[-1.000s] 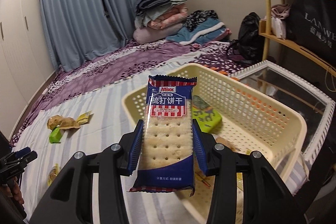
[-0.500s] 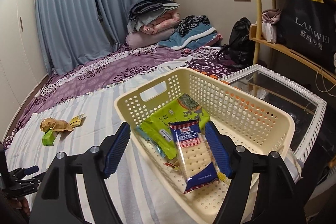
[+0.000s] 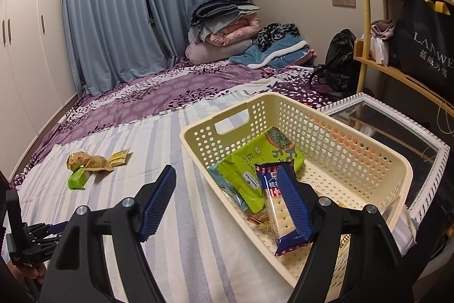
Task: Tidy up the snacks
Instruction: 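Hold the wrapped cookie in the left tool while the right tool withdraws from the basket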
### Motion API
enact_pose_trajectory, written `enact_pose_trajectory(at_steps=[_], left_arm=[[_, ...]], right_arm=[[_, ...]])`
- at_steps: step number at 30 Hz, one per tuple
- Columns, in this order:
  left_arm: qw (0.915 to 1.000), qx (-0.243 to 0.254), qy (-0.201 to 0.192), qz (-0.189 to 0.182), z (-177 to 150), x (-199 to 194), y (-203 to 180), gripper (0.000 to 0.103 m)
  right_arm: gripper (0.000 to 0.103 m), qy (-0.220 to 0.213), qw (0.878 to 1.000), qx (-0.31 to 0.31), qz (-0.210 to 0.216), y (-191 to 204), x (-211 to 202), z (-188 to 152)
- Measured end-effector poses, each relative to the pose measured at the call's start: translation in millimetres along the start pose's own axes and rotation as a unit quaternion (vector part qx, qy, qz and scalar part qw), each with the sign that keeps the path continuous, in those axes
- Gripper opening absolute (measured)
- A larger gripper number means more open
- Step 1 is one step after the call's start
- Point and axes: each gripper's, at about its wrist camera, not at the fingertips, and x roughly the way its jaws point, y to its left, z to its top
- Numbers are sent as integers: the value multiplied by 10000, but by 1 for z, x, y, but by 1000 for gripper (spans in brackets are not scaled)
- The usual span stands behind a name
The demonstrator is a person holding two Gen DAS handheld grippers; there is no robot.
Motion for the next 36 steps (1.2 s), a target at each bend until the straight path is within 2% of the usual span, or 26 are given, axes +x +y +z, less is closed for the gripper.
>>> enact_pose_trajectory(at_steps=[3, 9, 12, 13, 14, 19, 26, 30, 36], left_arm=[[10000, 46, 4, 41, -2, 1, -1, 44], [9998, 78, 92, 151, -9, 5, 0, 52], [9998, 64, 91, 151, -12, 3, 1, 53], [9999, 21, 90, 110, -11, 3, 2, 51], [9999, -46, 92, 117, -11, 2, 4, 42], [9998, -168, 46, 57, -6, -3, 4, 39], [9997, 84, -223, -52, 20, -19, -25, 39], [9983, 384, -396, -191, 40, -29, -54, 39], [9942, 755, -519, -555, 68, -34, -102, 39]], right_arm=[[73, 13, 10000, 21, 9, 0, 0, 0], [73, 20, 10000, 81, 41, -3, 0, 1], [73, 20, 10000, 78, 53, -2, 1, 0], [73, 22, 10000, 75, 59, -2, 1, 0], [73, 20, 9999, 73, 70, -2, 1, 0], [73, -55, 9999, 81, 80, -2, -3, 2], [73, -259, 9994, 233, -17, -18, -14, 7], [73, -369, 9985, 381, -134, -35, -20, 9], [73, -449, 9961, 670, -346, -68, -24, 7]])
